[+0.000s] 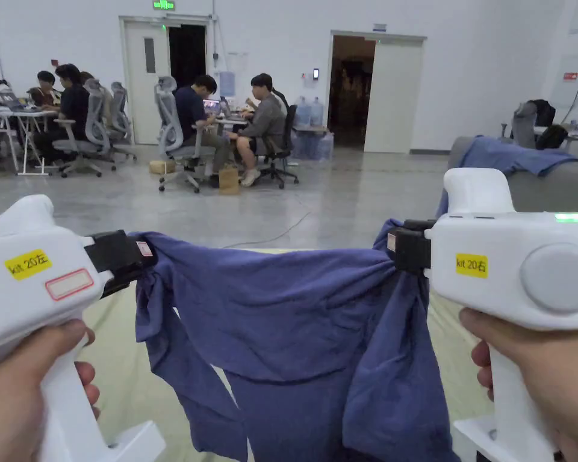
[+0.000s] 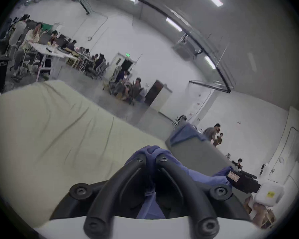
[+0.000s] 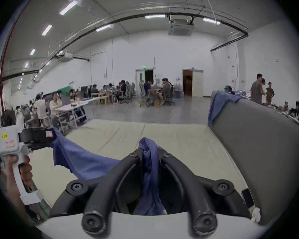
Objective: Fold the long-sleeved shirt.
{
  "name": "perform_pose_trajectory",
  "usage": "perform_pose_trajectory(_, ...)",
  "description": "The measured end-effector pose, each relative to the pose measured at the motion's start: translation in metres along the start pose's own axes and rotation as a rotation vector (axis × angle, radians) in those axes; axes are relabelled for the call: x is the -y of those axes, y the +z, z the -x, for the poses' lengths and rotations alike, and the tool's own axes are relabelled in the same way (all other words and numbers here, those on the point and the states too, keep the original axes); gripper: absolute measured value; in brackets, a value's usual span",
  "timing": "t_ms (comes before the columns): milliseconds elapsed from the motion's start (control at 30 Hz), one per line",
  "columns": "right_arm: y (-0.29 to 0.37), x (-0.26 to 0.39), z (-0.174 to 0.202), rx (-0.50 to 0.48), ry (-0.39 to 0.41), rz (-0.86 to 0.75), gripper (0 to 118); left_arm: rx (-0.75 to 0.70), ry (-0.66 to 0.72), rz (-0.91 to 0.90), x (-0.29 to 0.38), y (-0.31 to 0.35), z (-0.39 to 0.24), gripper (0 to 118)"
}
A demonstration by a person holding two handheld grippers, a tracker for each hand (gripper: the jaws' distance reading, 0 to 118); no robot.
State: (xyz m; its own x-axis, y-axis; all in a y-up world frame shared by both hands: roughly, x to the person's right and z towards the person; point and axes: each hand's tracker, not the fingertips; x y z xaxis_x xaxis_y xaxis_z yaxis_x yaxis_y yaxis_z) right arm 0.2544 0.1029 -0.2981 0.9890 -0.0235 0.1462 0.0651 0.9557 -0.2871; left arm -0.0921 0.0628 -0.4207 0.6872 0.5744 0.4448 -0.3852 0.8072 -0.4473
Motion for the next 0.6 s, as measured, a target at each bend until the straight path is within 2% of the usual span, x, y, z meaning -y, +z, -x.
perform_pose_trajectory(167, -0.051, -0.096, 0.003, 0.01, -0.005, 0.0, 12, -0.03, -0.026, -0.048, -0.081, -0.047, -0.029, 5)
perform_pose_trajectory(333, -0.113, -0.163, 0.008, 0.089, 0.024, 0.037, 12, -0.106, -0.089, -0.048, -0.131, -0.1, -0.041, 5)
perform_pose_trajectory(467, -0.157, -0.183, 0.009, 0.101, 0.021, 0.07, 12, -0.148, -0.052, -0.025, -0.147, -0.134, -0.028, 5)
perform_pose_trajectory(600, -0.202, -0.161, 0.011, 0.119, 0.06, 0.104, 12, -0.215, -0.069, 0.009, -0.131, -0.168, 0.0, 5)
